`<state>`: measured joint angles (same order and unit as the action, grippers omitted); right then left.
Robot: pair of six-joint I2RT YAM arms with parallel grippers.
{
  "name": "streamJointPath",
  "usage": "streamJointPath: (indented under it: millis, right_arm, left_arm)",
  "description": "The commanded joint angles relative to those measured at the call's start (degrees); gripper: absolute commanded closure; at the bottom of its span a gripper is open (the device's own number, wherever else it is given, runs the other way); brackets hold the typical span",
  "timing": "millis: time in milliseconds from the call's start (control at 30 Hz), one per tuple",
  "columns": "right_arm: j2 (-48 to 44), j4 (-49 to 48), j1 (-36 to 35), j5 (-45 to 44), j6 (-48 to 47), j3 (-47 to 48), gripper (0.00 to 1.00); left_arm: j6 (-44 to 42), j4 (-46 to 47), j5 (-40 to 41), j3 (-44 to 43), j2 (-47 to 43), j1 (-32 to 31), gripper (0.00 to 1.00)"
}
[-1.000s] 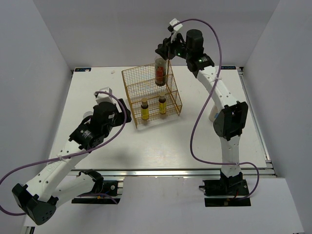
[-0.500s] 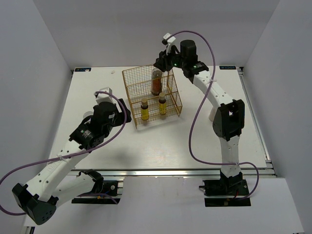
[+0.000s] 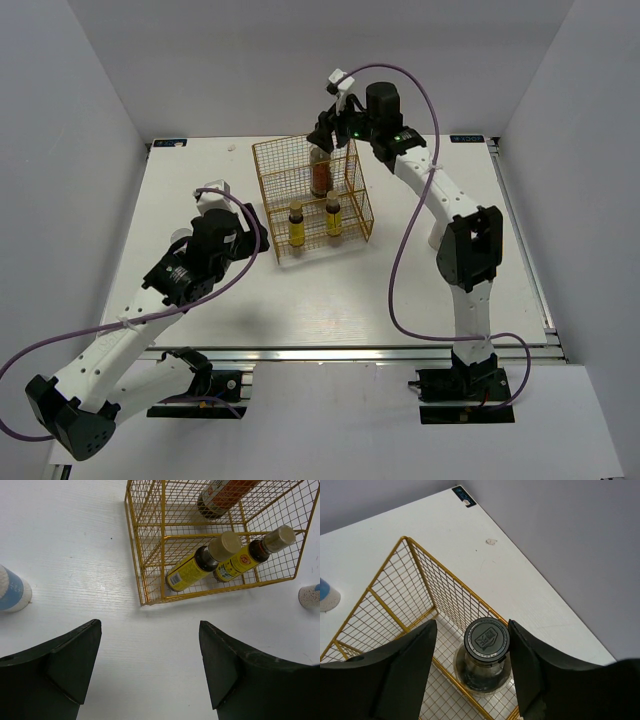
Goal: Organize the condiment bottles
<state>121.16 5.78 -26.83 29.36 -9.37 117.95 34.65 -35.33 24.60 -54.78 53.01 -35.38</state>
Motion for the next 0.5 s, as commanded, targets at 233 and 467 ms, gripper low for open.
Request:
streamJointPath:
  millis: [233, 467]
  right_arm:
    - [-7.0, -2.4, -0.5, 2.8, 1.3, 3.9, 0.23]
    - [-11.6, 1.7, 1.9, 1.0, 3.5, 5.1, 0.15]
  left_arm:
    - [1.0, -1.3, 1.9, -1.1, -1.9, 0.0, 0.11]
    - [3.5, -6.9, 5.5, -5.9, 0.3, 0.0, 0.16]
